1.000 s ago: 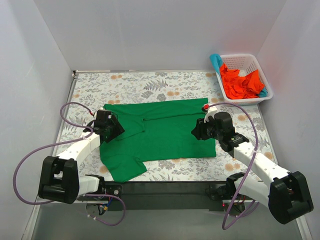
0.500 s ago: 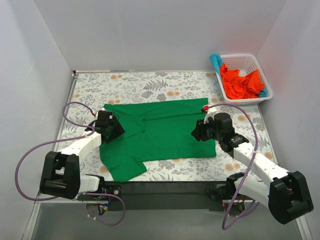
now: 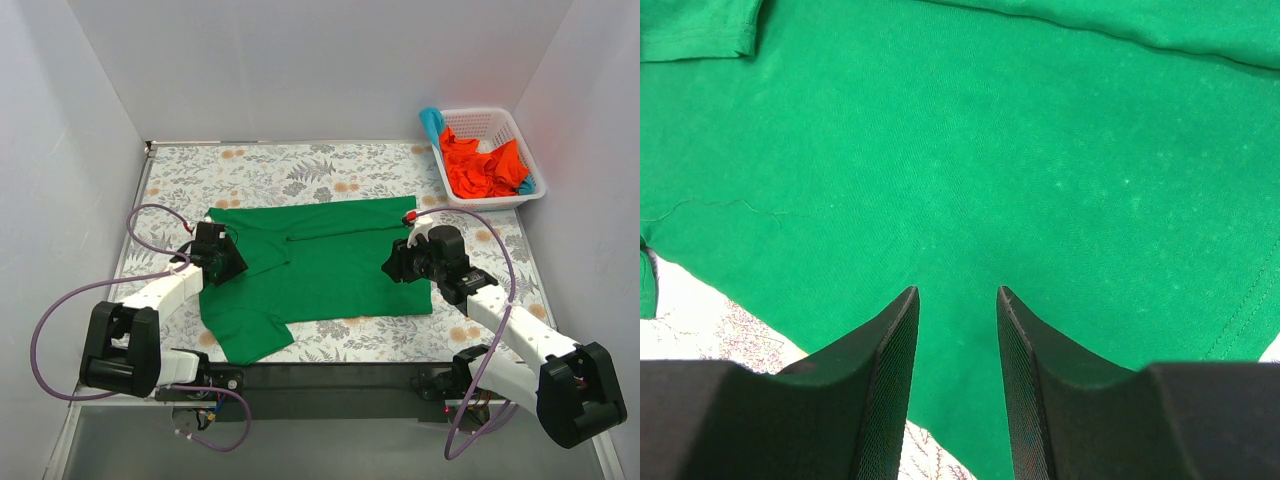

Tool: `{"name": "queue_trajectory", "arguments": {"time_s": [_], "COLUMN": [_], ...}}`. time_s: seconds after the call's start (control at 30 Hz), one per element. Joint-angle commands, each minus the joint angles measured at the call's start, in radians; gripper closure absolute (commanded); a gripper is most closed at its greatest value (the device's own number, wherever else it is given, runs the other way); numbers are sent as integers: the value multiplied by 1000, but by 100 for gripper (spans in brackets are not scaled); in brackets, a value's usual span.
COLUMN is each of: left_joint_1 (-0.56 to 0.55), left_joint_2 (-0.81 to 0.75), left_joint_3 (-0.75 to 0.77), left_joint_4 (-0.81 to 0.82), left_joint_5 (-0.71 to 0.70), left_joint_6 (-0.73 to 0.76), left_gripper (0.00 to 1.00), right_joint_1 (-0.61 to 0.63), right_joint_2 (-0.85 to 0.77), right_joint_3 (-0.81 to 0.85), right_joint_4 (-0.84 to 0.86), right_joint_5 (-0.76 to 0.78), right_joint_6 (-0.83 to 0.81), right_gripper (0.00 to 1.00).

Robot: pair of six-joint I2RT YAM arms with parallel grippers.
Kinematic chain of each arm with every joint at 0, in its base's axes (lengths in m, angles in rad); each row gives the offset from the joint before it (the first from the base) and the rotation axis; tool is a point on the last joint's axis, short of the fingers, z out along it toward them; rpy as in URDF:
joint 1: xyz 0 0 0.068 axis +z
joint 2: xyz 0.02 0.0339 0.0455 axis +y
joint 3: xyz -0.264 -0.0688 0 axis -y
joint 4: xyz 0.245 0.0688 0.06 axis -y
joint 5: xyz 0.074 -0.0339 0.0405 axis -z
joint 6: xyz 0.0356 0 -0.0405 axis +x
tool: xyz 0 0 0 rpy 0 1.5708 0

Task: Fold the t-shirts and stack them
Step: Fold the tshirt

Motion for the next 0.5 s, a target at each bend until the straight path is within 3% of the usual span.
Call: {"name": "queue_trajectory", "arguments": {"time_s": [0.0, 0.17, 0.2, 0.27, 0.47], "left_joint_1": [3, 3, 3, 3, 3], "left_joint_2": [10, -4, -7, -10, -6], "left_joint_3": [-6, -6, -7, -9, 13], "left_joint_4": [-12, -29, -35, -40, -70], "left_joint_5": [11, 11, 9, 2, 34], "left_joint_6": [7, 6, 6, 4, -11], "left_gripper": [57, 62, 69, 72, 95], "right_joint_1": [-7, -6, -6, -6, -7], "right_joint_2": [-17, -17, -17, -18, -20], "right_joint_3": [0, -6, -7, -7, -9], "right_joint_4": [12, 12, 12, 12, 12], "right_joint_5": [-18, -18, -18, -18, -18], "right_joint_6": [-13, -15, -13, -12, -13], "right_gripper": [56, 56, 56, 56, 56]}}
